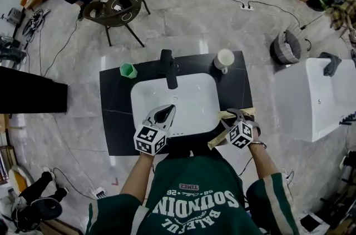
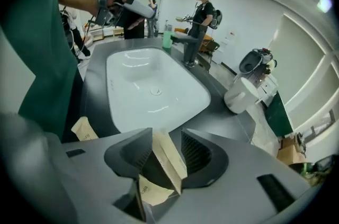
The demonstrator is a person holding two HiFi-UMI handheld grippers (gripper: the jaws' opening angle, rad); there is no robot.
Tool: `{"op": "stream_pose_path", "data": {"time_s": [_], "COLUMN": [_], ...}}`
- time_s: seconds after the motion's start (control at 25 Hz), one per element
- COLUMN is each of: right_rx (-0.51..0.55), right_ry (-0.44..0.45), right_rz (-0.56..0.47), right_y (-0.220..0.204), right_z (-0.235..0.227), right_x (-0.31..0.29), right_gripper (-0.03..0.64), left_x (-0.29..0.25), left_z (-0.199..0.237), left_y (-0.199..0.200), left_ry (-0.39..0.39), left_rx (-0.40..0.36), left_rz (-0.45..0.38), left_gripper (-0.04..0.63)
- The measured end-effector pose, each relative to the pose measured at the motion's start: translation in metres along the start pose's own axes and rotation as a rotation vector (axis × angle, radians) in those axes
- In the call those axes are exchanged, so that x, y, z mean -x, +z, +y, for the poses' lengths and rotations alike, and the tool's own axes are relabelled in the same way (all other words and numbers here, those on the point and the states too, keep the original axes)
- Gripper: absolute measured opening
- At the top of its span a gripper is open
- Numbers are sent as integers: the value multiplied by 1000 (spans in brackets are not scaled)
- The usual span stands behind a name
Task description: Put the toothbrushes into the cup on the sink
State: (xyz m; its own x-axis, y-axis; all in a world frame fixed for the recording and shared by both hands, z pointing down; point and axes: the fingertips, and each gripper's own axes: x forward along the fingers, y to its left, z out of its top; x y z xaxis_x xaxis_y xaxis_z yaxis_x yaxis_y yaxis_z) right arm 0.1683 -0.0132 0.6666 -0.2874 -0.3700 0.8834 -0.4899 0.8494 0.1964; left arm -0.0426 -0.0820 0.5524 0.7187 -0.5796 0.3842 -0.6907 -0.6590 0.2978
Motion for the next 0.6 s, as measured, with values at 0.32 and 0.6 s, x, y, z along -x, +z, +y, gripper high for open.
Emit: {"op": "stream_pose_path", "data": {"time_s": [0.32,0.6], "right_rx": [88,155], "right_ry": [59,160], "right_rz": [112,147], "right_y": [-9,-17], "right_z": [5,18], "right_x": [-16,-23], "right_gripper": [161,193], "left_x": [7,11], "left_z": [10,15], "left_y": [-1,-5], "left_ry": [41,68], "left_rx": [22,39], "left_rz": [-2,-1], "left_gripper": [9,9]}}
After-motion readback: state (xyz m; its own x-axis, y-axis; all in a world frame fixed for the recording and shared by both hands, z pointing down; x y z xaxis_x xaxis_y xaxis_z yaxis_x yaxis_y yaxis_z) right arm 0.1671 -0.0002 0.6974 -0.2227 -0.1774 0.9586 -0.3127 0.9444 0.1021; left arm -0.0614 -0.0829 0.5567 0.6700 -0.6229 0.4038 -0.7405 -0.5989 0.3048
